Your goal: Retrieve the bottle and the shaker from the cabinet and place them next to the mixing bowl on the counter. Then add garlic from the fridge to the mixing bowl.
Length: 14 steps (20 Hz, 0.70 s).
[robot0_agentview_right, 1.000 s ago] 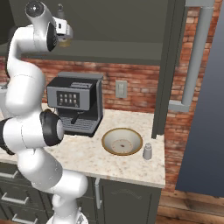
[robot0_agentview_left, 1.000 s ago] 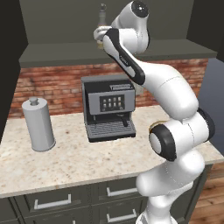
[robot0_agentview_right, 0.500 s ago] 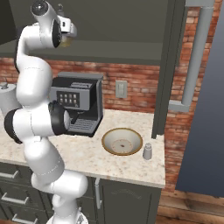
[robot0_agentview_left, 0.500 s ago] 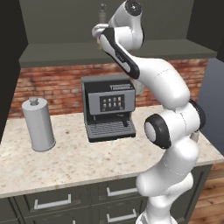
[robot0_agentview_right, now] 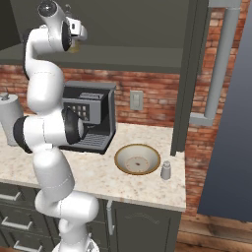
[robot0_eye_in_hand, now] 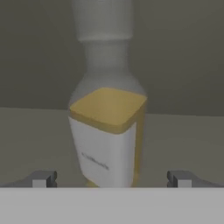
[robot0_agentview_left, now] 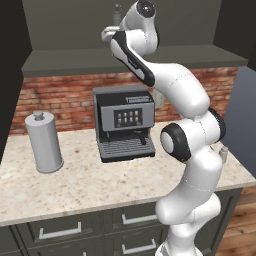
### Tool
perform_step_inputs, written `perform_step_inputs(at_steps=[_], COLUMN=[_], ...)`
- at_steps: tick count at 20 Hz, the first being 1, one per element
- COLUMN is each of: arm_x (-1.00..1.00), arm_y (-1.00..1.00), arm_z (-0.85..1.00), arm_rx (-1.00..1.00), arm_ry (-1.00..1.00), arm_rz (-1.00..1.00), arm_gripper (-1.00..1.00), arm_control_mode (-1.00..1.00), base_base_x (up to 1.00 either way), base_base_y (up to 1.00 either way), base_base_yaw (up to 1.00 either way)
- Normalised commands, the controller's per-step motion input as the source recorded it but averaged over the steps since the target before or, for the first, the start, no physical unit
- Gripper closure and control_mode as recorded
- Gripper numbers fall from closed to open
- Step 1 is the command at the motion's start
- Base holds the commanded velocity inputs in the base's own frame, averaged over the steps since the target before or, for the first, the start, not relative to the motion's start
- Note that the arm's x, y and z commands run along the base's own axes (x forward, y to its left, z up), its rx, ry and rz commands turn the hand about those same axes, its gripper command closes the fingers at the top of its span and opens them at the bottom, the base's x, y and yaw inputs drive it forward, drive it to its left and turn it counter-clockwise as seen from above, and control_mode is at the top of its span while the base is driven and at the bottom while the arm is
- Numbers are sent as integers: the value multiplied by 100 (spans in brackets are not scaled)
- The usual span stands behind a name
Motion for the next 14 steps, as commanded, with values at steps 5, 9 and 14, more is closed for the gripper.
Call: perform_step_inputs(at_steps=[5, 9, 14], arm_x=[19, 16, 13], arm_y=[11, 0, 0], arm_z=[-7, 0, 0], arm_rx=[0, 0, 0], arm_ry=[0, 0, 0], arm_rz=[0, 0, 0], arm_gripper=[-100, -100, -100], arm_control_mode=[-100, -100, -100], base_base_x=[0, 0, 0], base_base_y=[0, 0, 0], base_base_yaw=[0, 0, 0])
